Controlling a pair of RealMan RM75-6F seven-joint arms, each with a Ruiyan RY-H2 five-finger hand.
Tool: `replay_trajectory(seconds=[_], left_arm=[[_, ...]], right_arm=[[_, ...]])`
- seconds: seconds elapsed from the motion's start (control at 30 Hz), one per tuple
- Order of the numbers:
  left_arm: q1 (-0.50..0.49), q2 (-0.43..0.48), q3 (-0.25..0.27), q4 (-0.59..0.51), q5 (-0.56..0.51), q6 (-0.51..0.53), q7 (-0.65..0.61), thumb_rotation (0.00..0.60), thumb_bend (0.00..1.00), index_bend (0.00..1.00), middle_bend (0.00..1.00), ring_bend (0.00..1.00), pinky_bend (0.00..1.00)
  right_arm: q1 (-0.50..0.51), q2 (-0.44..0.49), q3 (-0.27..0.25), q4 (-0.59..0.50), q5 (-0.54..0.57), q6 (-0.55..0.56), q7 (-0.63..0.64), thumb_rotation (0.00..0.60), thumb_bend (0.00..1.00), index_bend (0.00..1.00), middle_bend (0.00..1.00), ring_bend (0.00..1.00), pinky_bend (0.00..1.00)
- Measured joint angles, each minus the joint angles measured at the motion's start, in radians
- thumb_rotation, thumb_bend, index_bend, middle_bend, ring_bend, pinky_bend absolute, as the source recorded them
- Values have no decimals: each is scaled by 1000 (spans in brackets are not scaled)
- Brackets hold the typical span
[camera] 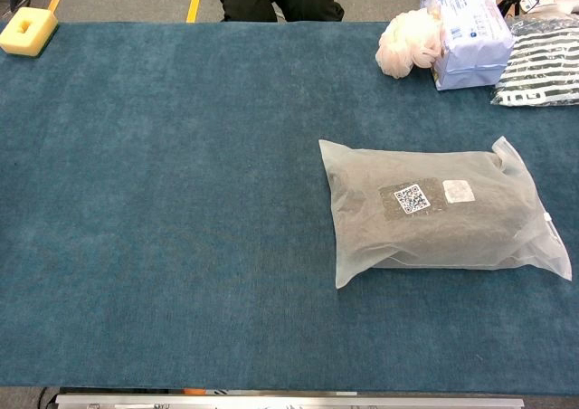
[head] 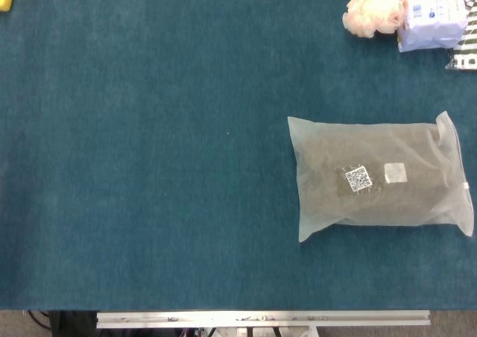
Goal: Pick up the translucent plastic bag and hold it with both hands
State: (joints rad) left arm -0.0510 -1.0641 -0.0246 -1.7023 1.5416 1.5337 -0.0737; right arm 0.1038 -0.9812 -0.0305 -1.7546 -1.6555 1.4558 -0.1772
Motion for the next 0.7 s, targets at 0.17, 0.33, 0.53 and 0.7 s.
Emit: replay_trajectory(seconds=[0.17,0.33,0.53,0.7], left_arm=[[-3,-1,1,12,-1,-8,-13,600,448,241,183,137,241],[-2,-3,2,24,4,-3,-31,600,448,241,183,137,241],[-1,-5,6,36,6,-6,-47,600,448,241,183,137,241],[2,-3,7,42,5,-4,-62,600,448,241,183,137,241]], right_arm=[[-6,-3,-13,-4,-19,-2,-14,600,0,0,74,57,296],[-9,-14,-36,6,-53,-14,-32,600,0,0,74,57,295],[-3,-63,-59,46,-65,-68,-52,600,0,0,74,49,291],[5,-124,-79,92,-66,-133,-94,600,0,0,34,10,257]])
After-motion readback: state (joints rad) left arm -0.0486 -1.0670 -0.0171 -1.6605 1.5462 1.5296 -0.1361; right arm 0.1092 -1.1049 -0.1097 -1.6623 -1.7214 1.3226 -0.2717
